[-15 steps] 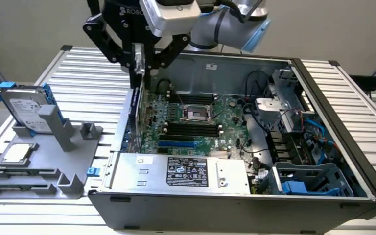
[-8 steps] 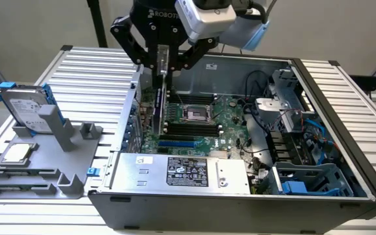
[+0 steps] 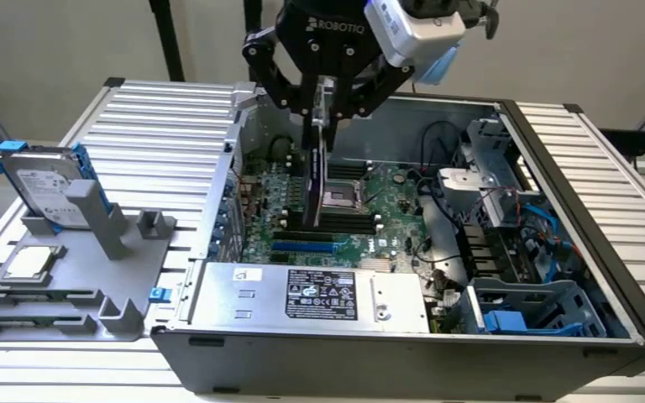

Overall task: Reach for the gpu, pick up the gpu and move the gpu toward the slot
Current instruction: 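Pick up the gpu and move the gpu toward the slot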

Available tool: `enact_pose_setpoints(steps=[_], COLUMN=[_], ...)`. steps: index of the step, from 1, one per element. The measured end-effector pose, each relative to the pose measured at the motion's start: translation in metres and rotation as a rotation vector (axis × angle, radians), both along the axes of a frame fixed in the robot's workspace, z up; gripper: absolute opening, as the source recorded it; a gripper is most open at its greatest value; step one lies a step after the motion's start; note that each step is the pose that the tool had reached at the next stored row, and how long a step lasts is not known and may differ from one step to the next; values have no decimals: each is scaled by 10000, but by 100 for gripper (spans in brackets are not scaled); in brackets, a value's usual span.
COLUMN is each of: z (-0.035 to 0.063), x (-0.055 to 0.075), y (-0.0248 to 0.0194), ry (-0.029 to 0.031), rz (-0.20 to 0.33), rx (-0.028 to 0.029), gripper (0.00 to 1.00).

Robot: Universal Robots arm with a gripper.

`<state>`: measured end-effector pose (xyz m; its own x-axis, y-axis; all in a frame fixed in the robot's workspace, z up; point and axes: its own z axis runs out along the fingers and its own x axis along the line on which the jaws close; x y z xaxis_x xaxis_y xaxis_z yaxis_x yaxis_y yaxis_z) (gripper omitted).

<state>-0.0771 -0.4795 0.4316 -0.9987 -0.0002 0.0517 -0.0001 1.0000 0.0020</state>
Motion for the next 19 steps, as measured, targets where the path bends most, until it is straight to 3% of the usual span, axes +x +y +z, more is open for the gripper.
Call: enact_pose_setpoints(steps=[10,19], z=[-27,-28], x=[299,311], y=[224,230], ry=[0,3], rz=[0,7], rx=[-1,1], gripper=[26,26])
